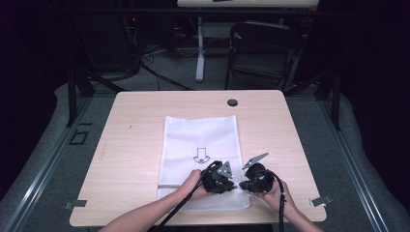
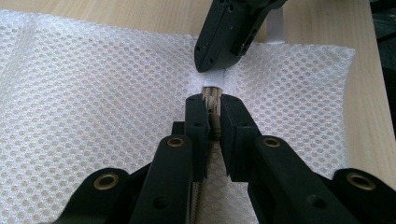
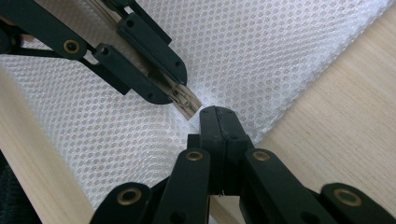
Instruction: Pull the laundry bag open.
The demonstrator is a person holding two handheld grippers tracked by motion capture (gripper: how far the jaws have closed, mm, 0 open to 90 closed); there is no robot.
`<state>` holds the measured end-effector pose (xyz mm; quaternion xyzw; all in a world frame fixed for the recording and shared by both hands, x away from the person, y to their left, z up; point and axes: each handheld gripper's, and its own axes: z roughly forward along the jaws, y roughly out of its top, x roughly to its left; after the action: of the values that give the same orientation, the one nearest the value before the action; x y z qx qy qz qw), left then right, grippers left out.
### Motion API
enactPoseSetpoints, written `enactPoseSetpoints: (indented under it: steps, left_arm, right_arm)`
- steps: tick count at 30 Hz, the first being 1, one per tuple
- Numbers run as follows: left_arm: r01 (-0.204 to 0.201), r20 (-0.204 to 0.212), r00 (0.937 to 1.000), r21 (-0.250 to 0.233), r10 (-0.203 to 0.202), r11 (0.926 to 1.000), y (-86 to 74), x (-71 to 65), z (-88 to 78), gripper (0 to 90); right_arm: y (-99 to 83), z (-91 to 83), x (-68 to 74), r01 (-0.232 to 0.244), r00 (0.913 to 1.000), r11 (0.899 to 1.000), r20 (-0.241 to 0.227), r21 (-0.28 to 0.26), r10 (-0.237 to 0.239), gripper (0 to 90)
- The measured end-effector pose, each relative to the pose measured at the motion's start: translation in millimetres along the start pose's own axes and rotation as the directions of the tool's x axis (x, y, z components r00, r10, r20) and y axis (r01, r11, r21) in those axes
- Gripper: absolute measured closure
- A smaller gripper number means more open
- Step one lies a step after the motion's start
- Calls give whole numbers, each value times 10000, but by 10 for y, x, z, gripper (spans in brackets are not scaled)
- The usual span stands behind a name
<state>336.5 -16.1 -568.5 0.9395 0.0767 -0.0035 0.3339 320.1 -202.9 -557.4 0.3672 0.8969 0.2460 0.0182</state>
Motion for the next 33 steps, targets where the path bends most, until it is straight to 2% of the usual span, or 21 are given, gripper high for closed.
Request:
enactPoseSetpoints:
  steps: [5, 10, 12, 14, 23, 27, 33]
  left_arm:
    - [38, 61, 10000, -20, -38, 10000, -2, 2, -8, 822]
    - [-7, -28, 10000, 181, 7, 9998, -8, 3, -31, 822]
    - [220, 92, 9997, 33, -221, 9998, -37, 24, -54, 822]
    - [166, -29, 9999, 99, -166, 9998, -55, 19, -76, 823]
    - [214, -56, 9998, 261, -212, 9994, -106, 34, -141, 822]
    - [277, 29, 9996, 150, -278, 9995, -132, 41, -158, 822]
    - [282, -90, 9996, 131, -281, 9995, -156, 39, -187, 821]
  right_arm:
    - [-3, 3, -3, -36, 10000, 10000, -83, -77, 35, 900]
    - [-3, 1, -8, -26, 9999, 10000, -111, -58, 25, 900]
    - [-6, 3, -7, -102, 9999, 9999, -100, -96, 101, 900]
    - [-1, 0, -10, -46, 10000, 10000, -81, -16, 46, 900]
    - [0, 3, -11, -111, 9998, 9999, -164, -50, 110, 900]
    - [0, 4, -14, -169, 9997, 9998, -202, -67, 167, 900]
    - [1, 1, -16, -75, 9999, 10000, -125, -17, 75, 900]
